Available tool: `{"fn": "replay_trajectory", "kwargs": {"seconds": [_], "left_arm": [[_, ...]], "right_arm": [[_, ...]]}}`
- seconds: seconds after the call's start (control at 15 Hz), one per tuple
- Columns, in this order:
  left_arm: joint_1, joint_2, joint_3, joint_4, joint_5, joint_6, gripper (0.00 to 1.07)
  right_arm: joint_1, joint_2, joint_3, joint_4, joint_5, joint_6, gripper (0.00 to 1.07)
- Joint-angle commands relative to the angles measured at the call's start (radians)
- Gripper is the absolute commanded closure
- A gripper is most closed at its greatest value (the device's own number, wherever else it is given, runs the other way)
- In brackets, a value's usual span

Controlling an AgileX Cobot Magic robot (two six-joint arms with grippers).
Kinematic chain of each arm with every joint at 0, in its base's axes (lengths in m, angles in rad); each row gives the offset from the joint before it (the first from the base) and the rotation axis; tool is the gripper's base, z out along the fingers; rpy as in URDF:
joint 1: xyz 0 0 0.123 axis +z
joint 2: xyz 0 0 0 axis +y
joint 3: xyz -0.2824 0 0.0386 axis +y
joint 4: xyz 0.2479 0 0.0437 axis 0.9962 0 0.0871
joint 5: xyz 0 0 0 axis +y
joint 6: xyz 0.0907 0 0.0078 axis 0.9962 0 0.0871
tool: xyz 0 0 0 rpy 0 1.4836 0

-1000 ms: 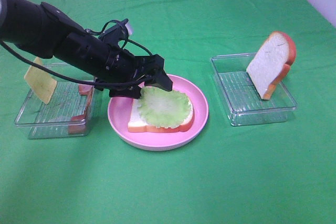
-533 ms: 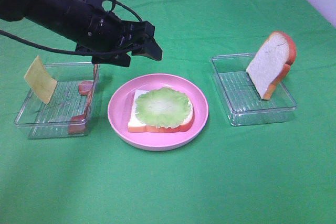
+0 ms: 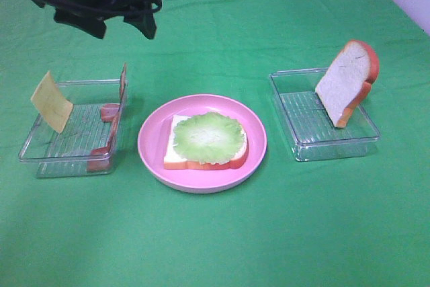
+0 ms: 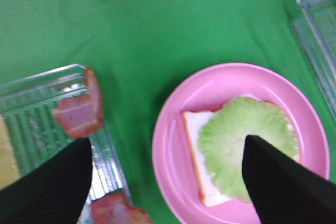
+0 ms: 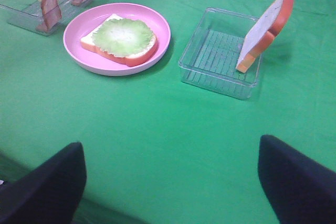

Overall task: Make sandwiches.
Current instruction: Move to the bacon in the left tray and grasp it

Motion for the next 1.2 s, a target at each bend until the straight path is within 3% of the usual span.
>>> {"fn": "replay_trajectory", "kwargs": {"seconds": [0.07, 0.33, 0.93, 1.2], "left_arm": [[0.009, -0.006, -0.067, 0.134, 0.063, -0.092, 0.32], [0.103, 0.086, -0.116, 0.094, 0.144, -0.094, 0.32], [0.104, 0.42, -0.485, 0.044, 0.43, -0.071, 0.34], [0.104, 0.505, -0.557, -0.006, 0.486, -0.067, 0.34]], "right_arm": [[0.001, -0.015, 0.003, -0.001, 0.003, -0.013, 0.22], [0.001, -0.015, 0.003, -0.001, 0.003, -0.013, 0.22], [0.001, -0.015, 0.003, -0.001, 0.003, -0.013, 0.22], [0.001, -0.015, 0.003, -0.001, 0.003, -0.013, 0.22]]}}
